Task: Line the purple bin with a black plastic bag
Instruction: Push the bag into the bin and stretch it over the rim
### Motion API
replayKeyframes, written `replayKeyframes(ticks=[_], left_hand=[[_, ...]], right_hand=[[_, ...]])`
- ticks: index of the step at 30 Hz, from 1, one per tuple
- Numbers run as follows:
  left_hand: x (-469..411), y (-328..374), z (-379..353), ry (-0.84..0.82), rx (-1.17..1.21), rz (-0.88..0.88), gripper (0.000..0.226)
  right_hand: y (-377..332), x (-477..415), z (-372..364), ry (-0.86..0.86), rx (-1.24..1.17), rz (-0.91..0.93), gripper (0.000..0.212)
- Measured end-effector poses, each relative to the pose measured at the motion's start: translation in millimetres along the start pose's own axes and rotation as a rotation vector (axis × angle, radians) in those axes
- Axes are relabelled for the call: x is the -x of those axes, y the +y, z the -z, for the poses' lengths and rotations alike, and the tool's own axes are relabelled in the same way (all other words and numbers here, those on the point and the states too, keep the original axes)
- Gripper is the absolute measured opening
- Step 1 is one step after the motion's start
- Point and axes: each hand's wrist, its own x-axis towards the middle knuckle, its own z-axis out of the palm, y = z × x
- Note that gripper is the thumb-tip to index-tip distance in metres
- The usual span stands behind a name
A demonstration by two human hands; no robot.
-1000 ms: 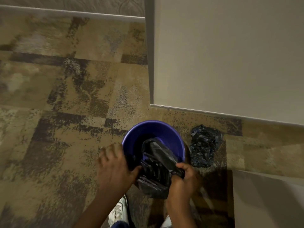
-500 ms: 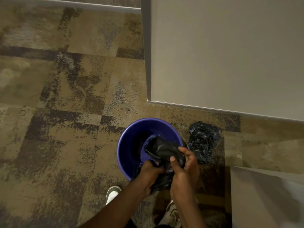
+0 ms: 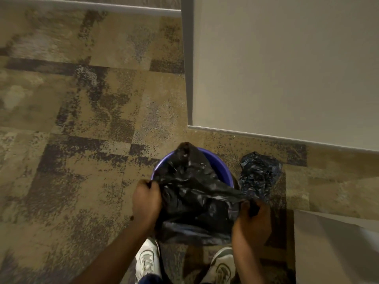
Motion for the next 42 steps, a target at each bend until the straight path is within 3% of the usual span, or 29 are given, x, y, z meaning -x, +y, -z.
replayKeyframes(ticks=[4, 6, 7, 9, 11, 13, 16, 18, 23, 25, 27, 30, 36, 40, 42], left_hand=[[11, -14, 32, -0.385, -0.362, -0.316, 0.084], [9, -24, 39, -0.387, -0.685, -0.452, 0.113], [4, -26, 40, -0.336, -0.847, -0.512, 0.112], [-6, -27, 36, -0.28, -0.944, -0.584, 0.077], [-25, -20, 34, -0.165, -0.732, -0.479, 0.031], [-38, -10, 33, -0.15, -0.581, -0.289, 0.01], [-50, 3, 23, -0.192, -0.52, -0.235, 0.035], [-51, -1, 20, -0.22, -0.452, -0.159, 0.038], [-66, -8, 11, -0.254, -0.531, -0.281, 0.013], [-74, -8, 0, -0.293, -0.466, -0.362, 0.024], [-87, -5, -14, -0.279, -0.378, -0.395, 0.025], [-109, 3, -35, -0.283, -0.292, -0.418, 0.003], [-149, 7, -72, -0.266, -0.245, -0.367, 0.036], [-166, -2, -85, -0.151, -0.311, -0.359, 0.045], [-172, -3, -89, -0.072, -0.222, -0.349, 0.046]], right_hand=[[16, 2, 8, 0.038, 0.035, 0.043, 0.03], [14, 3, 11, 0.017, 0.027, -0.008, 0.037], [17, 1, 10, -0.021, 0.027, -0.072, 0.041], [21, -5, 17, -0.036, 0.035, -0.11, 0.043], [12, -12, 15, -0.042, -0.013, -0.05, 0.045], [12, -13, 12, -0.071, -0.008, -0.041, 0.044], [12, -21, 6, -0.055, -0.013, 0.042, 0.04], [24, -26, 5, -0.087, 0.011, -0.015, 0.04], [52, -47, -6, -0.123, 0.08, -0.066, 0.038], [64, -57, -11, -0.13, 0.058, -0.11, 0.036], [67, -72, -22, -0.179, 0.062, -0.051, 0.03], [65, -99, -46, -0.316, 0.103, 0.074, 0.023], [42, -158, -89, -0.324, 0.099, 0.146, 0.037], [45, -173, -101, -0.298, 0.085, 0.224, 0.037], [42, -175, -104, -0.22, -0.009, 0.22, 0.038]])
